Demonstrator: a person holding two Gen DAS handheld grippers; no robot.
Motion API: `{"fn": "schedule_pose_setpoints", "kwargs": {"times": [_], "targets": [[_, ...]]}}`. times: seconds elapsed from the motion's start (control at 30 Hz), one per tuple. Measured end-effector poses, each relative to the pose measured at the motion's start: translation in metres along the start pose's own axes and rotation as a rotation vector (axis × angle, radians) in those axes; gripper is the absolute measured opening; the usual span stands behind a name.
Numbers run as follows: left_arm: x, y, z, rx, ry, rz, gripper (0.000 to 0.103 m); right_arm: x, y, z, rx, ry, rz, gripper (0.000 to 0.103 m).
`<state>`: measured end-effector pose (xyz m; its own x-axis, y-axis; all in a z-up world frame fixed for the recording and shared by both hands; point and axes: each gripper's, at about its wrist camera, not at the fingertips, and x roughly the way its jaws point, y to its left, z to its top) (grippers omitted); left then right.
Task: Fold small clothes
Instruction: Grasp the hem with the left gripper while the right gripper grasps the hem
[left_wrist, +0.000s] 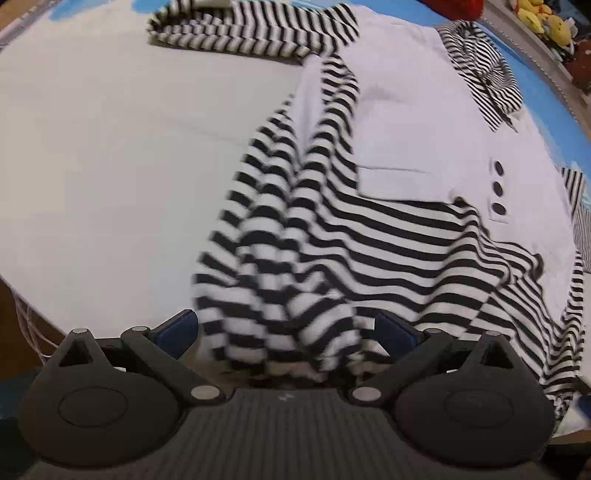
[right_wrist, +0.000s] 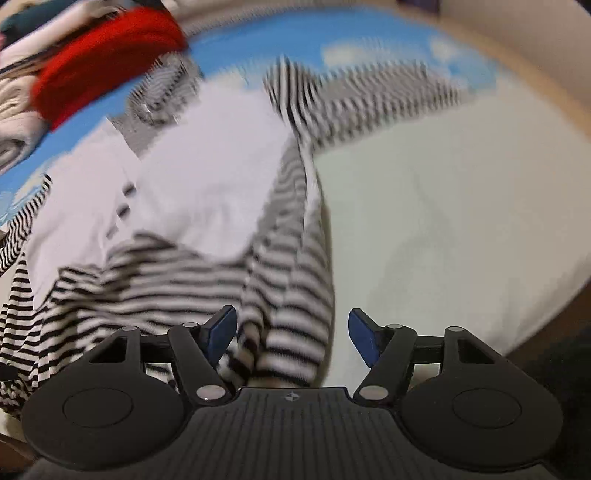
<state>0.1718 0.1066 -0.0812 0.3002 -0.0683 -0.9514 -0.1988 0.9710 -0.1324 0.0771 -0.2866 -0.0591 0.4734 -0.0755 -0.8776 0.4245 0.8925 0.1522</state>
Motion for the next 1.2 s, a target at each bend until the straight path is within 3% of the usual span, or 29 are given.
{"fn": "schedule_pose_setpoints", "kwargs": {"times": [0.1,0.23,0.27,0.33,0.37,0.4,0.5,0.63,0.67,0.73,0.8,0.9,0.97,1.03,1.1,1.2], "targets": [[0.006,-0.003,0.003,0.041,-0.008,0.059,0.098,0.016,-0.006,-0.006,0.065,0.085,0.029,0.069],[0.009,-0.002,0.003,0.039,0.004,0.060,0.064,0.024,-0.013,-0.009,0.096,0.125,0.020,0.069],[0.007,-0.002,0.003,0.047,-0.005,0.061,0.052,0.023,-0.014,-0.010,0.099,0.130,0.026,0.064],[0.003,-0.005,-0.001,0.055,-0.024,0.042,0.038,0.021,-0.017,-0.011,0.099,0.139,0.073,0.039],[0.000,-0.007,-0.002,0.063,-0.036,0.039,0.027,0.019,-0.018,-0.010,0.099,0.141,0.100,0.021],[-0.003,-0.009,-0.003,0.076,-0.046,0.036,0.025,0.015,-0.018,-0.010,0.092,0.131,0.111,0.010],[-0.014,-0.015,-0.010,0.090,-0.070,-0.038,0.019,-0.003,-0.029,-0.001,0.075,0.056,0.078,0.004],[-0.029,-0.025,-0.027,0.151,-0.085,-0.168,0.019,-0.022,-0.063,0.011,0.140,-0.015,0.021,0.003],[-0.029,-0.026,-0.031,0.167,-0.080,-0.163,0.018,-0.023,-0.070,0.011,0.146,-0.012,0.009,0.003],[-0.023,-0.020,-0.034,0.166,-0.060,-0.082,0.017,-0.013,-0.071,0.007,0.117,0.052,0.013,0.004],[-0.016,-0.003,-0.028,0.107,-0.031,-0.019,0.017,-0.001,-0.060,0.000,0.057,0.132,0.072,0.005],[-0.017,0.012,-0.021,0.054,-0.005,-0.059,0.024,0.002,-0.039,-0.005,-0.048,0.137,0.058,0.010],[-0.022,0.010,-0.022,0.083,-0.016,-0.074,0.034,-0.001,-0.035,-0.003,-0.048,0.109,0.012,0.015],[-0.034,0.005,-0.019,0.112,-0.084,-0.065,0.035,-0.008,-0.039,0.000,-0.002,0.063,-0.015,0.025],[-0.050,0.000,-0.022,0.165,-0.183,-0.049,0.035,-0.019,-0.041,0.003,0.045,-0.019,-0.030,0.043],[-0.058,-0.010,-0.025,0.234,-0.247,-0.075,0.035,-0.039,-0.040,0.004,0.046,-0.144,-0.021,0.055]]}}
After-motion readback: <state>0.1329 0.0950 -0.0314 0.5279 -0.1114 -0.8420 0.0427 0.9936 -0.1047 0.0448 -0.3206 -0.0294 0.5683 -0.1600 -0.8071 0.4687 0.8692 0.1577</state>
